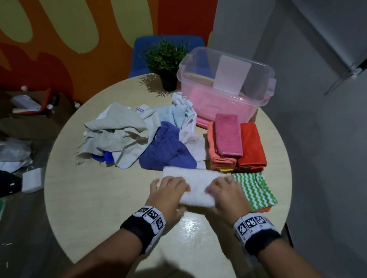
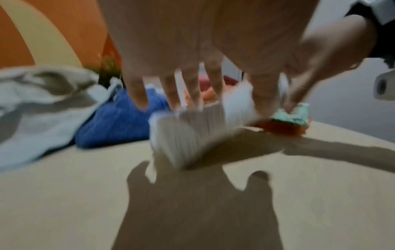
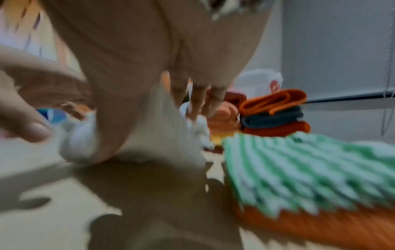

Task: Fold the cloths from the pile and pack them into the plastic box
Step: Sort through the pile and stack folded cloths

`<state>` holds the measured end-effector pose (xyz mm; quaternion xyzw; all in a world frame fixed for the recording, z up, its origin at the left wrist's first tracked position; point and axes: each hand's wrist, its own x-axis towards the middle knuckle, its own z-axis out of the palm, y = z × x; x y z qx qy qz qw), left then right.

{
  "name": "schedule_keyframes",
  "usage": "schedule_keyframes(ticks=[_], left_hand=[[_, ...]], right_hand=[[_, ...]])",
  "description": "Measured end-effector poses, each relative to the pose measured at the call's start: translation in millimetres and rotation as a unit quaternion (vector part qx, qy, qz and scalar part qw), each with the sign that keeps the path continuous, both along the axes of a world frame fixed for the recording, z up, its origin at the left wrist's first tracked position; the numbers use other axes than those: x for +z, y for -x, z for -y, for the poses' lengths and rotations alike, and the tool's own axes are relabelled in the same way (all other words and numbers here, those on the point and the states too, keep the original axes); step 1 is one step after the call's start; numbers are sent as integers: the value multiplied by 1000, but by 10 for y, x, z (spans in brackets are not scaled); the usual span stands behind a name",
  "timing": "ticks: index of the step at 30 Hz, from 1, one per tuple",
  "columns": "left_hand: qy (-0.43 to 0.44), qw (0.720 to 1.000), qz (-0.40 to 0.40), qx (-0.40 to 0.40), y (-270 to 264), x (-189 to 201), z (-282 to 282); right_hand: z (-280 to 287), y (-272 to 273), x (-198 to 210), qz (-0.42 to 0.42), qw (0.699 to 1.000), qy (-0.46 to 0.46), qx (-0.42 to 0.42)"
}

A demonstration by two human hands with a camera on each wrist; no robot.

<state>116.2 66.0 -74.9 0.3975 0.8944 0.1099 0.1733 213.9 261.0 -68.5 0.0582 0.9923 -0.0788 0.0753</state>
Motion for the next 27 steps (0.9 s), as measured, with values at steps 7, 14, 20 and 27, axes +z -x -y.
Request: schedule_keyframes(ticks=[7,14,20,27], left_hand=[[-156,940,91,290,-32,-455,125],[-96,901,199,372,278,-514,44],[-136,898,200,366,179,-481,45],[-156,891,230,358,101,-479,-207]], right_hand=[[118,-179,-320,37,976,148,-155],[79,35,-422,-47,931,219,-288],[83,82,-333,-119,973,65,-184],[323,-192,-402,78,994,10,-74]])
